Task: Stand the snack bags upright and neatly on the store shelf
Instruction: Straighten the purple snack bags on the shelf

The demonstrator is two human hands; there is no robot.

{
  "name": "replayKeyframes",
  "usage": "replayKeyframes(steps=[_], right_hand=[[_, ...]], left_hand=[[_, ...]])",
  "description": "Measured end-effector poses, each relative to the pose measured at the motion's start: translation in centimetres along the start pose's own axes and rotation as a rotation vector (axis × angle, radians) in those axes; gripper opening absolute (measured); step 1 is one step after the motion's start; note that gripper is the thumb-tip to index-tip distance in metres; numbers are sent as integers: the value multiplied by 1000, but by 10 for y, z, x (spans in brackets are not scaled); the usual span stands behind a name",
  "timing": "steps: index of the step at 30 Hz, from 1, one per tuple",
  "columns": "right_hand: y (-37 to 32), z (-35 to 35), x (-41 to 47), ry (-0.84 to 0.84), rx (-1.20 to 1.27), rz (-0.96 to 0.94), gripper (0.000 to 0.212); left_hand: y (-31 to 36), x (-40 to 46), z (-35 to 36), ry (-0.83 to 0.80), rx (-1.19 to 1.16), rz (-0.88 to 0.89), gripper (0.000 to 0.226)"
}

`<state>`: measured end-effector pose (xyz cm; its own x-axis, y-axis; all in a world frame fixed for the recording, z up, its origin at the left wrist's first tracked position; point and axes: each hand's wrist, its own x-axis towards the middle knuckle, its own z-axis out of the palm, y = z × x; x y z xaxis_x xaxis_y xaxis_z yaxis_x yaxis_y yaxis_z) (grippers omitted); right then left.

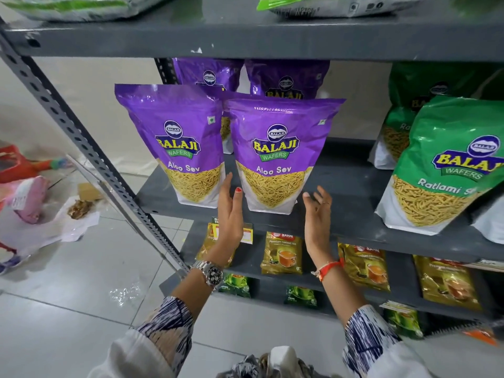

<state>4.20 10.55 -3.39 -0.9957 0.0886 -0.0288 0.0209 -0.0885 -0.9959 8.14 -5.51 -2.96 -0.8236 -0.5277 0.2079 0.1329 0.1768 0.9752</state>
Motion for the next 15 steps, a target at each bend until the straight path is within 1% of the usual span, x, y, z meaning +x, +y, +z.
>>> replayKeyframes(steps=[2, 4, 6, 7, 8, 10, 12, 13, 15], right_hand=[[-3, -4, -11, 15, -5, -63, 42], [-4, -3, -26, -22, 8, -113, 33], [-3, 6, -44, -161, -33, -106, 28], [-2, 14, -51, -248, -74, -94, 30], [-3, 26, -56, -333, -106, -81, 32], [-7, 54, -59, -465, -158, -47, 36], [-16, 85, -59, -561, -151, 7, 46], [-21, 98, -57, -589, -143, 26, 52], [-29, 118, -49, -576, -132, 70, 64]], left_hand=[[5, -3, -2, 95, 17, 119, 39], [12, -3, -10, 280, 23, 184, 31], [14, 1, -27, 475, -10, 167, 30], [14, 4, -37, 546, -37, 128, 31], [15, 9, -48, 574, -54, 86, 35], [18, 23, -67, 538, -76, -6, 44], [24, 40, -86, 482, -156, -98, 48], [25, 47, -93, 440, -204, -162, 50], [26, 58, -101, 318, -247, -291, 56]])
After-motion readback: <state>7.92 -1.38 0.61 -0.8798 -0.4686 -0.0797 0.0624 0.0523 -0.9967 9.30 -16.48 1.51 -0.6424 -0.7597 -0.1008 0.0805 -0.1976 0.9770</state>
